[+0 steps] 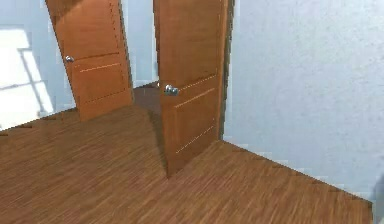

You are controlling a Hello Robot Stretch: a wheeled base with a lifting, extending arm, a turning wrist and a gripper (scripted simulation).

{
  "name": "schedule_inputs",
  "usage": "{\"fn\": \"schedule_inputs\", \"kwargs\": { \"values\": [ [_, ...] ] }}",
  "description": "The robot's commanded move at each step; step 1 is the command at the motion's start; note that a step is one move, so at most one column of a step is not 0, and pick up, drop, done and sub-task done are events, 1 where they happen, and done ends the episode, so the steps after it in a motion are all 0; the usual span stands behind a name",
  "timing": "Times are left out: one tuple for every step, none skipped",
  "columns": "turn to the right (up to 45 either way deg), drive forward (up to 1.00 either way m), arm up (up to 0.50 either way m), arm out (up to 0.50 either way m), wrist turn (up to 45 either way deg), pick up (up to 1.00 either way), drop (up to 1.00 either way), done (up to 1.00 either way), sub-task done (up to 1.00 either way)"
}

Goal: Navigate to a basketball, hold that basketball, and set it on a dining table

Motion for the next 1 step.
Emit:
{"fn": "schedule_inputs", "kwargs": {
  "values": [
    [-45.0,0.0,0.0,0.0,0.0,0.0,0.0,0.0,0.0]
  ]
}}
